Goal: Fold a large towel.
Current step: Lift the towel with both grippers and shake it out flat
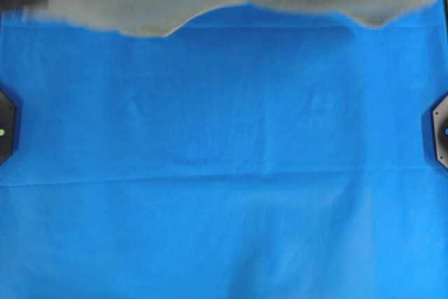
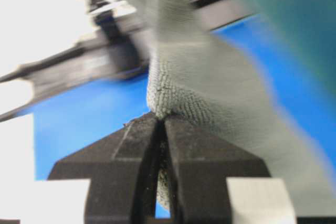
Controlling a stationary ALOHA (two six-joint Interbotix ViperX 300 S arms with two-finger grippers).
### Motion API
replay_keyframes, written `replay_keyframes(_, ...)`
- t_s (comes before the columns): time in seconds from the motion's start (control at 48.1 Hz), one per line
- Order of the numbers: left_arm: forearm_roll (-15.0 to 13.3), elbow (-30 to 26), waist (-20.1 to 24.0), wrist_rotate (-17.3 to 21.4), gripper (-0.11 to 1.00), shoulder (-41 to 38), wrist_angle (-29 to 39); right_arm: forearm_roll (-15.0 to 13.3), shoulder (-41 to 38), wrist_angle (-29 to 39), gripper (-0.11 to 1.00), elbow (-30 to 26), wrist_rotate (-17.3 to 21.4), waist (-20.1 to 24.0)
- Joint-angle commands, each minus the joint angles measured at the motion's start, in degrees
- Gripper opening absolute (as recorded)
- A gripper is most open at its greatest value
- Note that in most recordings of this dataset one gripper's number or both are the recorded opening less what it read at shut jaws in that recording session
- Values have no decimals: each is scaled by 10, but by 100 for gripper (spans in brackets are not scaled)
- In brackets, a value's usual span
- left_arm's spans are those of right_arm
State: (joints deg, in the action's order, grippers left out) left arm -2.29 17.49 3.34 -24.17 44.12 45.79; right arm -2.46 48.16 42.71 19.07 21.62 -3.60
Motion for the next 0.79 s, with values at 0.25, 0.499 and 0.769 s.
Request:
replay_keyframes(0.25, 4, -19, -200, -111, 1, -2, -12, 23, -12, -58, 1, -11, 55, 162)
replay_keyframes(0.499, 12, -46, -200, -134, 1, -4, -8, 3, -7, -80, 1, -21, 62, 180)
replay_keyframes(0.769, 17, -61, -80, -123, 1, -4, 64, -74, 2, -33, 1, -19, 115, 136)
